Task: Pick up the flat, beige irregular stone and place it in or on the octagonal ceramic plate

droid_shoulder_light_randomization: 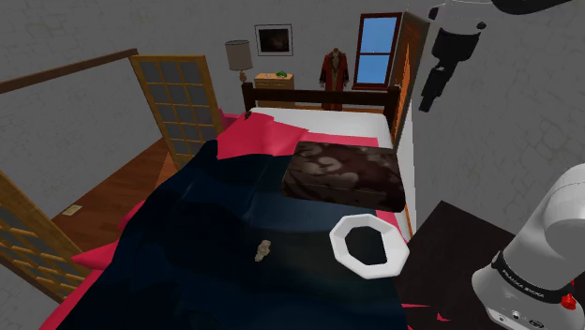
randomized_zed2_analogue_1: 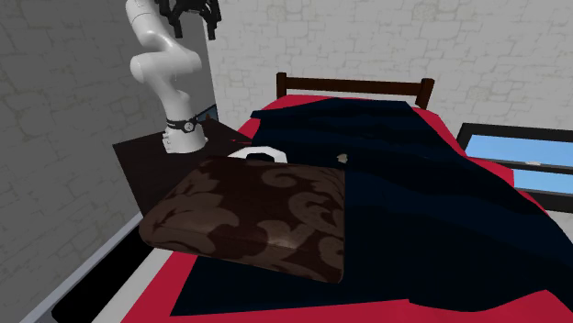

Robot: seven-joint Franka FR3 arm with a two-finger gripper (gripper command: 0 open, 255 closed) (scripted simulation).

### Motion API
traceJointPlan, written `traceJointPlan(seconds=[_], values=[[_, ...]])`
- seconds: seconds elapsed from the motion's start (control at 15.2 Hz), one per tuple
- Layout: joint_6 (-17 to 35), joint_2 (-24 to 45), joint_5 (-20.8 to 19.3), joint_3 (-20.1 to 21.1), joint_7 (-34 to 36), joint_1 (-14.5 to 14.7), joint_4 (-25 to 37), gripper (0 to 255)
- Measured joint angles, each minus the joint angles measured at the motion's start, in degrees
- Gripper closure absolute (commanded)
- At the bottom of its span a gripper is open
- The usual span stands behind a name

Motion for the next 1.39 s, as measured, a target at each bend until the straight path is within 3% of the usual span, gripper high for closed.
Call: traceJointPlan(seconds=[0.2,0.59,1.39], values=[[1.56,0.26,0.69,1.08,1.34,0.4,-1.27,0],[10.35,3.04,3.77,6.39,7.73,2.33,-6.98,0],[29.42,18.1,6.83,18.34,21.71,4.85,-9.89,0]])
